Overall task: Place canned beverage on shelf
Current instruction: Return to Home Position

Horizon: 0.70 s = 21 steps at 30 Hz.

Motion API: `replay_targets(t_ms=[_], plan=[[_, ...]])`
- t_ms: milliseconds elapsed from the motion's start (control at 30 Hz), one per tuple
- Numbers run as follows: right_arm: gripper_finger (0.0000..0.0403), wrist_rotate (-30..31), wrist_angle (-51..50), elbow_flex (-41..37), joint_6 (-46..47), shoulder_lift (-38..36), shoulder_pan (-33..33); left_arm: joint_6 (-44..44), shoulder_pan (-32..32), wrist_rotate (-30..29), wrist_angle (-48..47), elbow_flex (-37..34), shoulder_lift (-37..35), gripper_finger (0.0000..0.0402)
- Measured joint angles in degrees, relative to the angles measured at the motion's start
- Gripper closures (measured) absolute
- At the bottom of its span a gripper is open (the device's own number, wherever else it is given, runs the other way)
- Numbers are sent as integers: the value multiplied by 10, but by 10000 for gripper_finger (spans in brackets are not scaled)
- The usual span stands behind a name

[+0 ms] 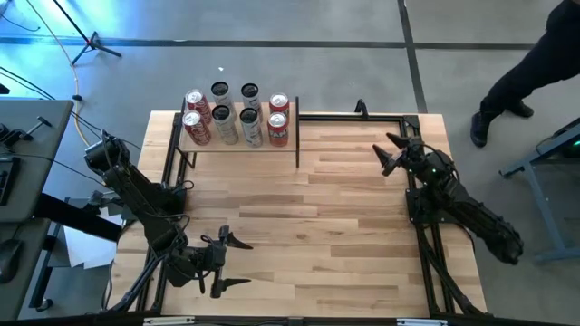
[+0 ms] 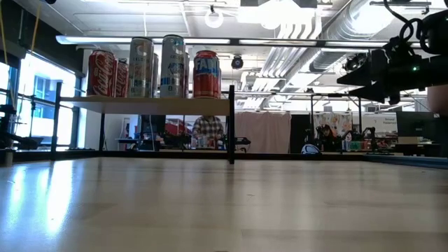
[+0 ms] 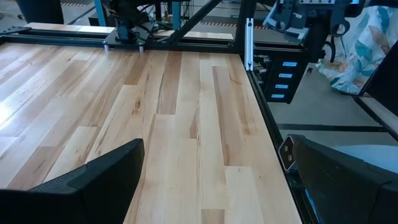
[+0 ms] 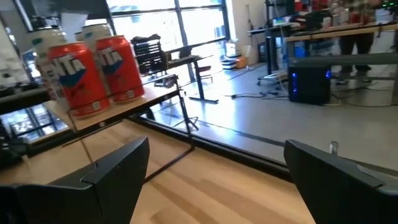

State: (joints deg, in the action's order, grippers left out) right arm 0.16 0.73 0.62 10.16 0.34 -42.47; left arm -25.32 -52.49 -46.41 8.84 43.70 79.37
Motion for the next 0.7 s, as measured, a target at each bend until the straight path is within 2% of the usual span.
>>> replay_targets(t_ms=[700], plan=[[44, 0, 0, 0, 3, 0, -10, 0, 0, 0, 0, 0, 0, 14]])
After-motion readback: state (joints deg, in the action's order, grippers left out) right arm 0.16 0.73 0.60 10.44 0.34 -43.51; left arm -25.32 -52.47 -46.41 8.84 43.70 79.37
